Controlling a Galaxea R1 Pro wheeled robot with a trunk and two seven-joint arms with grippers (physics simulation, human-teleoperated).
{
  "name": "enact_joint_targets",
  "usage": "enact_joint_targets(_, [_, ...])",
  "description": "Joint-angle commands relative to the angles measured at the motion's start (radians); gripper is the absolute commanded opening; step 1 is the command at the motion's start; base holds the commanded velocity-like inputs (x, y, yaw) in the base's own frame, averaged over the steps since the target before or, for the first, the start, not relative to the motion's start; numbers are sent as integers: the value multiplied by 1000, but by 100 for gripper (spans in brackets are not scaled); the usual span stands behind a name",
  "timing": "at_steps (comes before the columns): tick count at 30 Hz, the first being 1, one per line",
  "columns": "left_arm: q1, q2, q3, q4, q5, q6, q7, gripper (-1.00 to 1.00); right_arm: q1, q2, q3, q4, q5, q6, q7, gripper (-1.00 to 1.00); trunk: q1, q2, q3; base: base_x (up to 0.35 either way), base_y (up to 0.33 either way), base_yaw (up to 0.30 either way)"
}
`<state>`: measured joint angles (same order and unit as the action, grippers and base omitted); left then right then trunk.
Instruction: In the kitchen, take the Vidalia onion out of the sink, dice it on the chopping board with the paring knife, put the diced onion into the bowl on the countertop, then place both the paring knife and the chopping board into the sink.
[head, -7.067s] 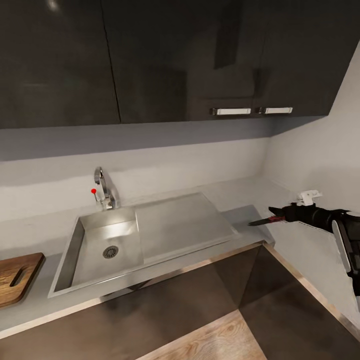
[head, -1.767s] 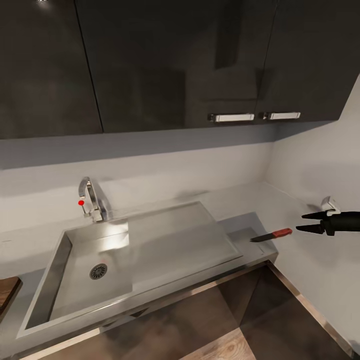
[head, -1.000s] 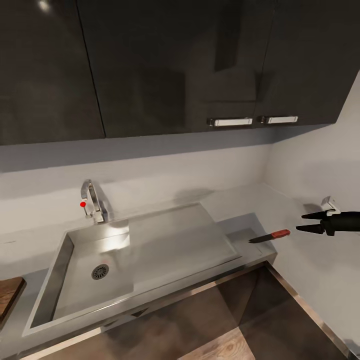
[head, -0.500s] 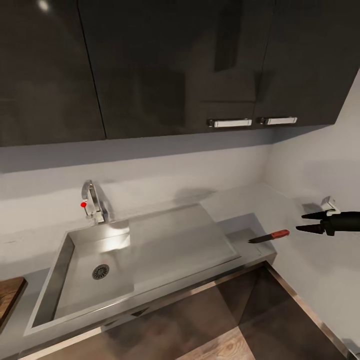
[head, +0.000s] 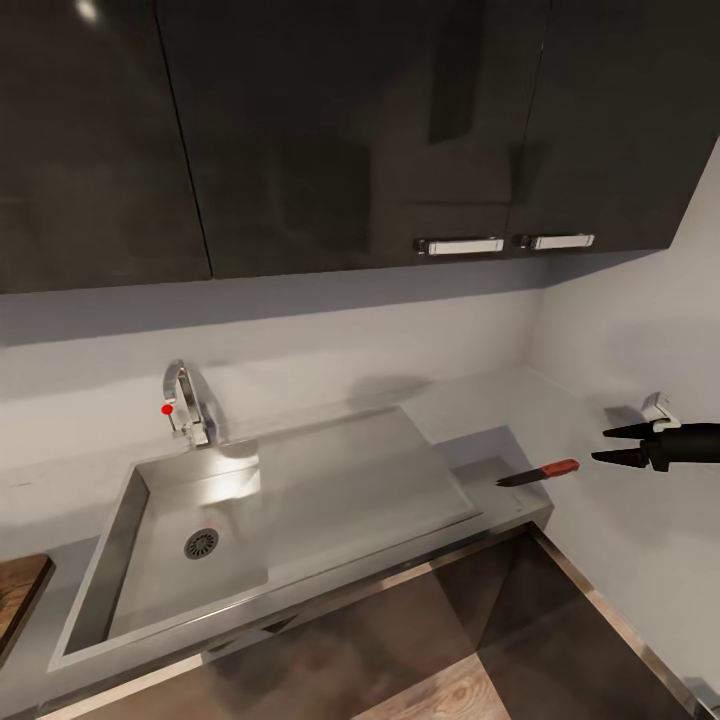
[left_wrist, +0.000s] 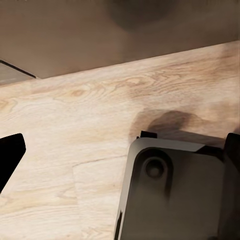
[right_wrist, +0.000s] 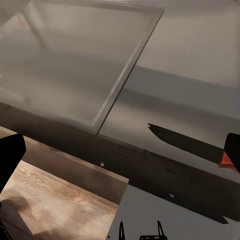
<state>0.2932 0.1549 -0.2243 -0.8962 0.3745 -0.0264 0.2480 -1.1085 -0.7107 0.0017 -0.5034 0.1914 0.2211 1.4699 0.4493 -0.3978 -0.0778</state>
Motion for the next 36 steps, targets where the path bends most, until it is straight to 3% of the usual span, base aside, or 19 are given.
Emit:
enact_joint_targets(1, [0,2,-6,-3,10,-3,8,100,-1,0,0,-1,3,11,4,100,1,-2,-2,0,0,0])
enact_joint_targets(29, [1,3,-11,-9,10,-3,9,100,-1,-1,-2,-1,9,11,-2,100,1,-2,-2,0,0,0])
enact_joint_targets(36, [2,3,-12,-56,12,-3,11,100,-1,-1,0,-1,9,11,-2,100,1,-2,-2,0,0,0])
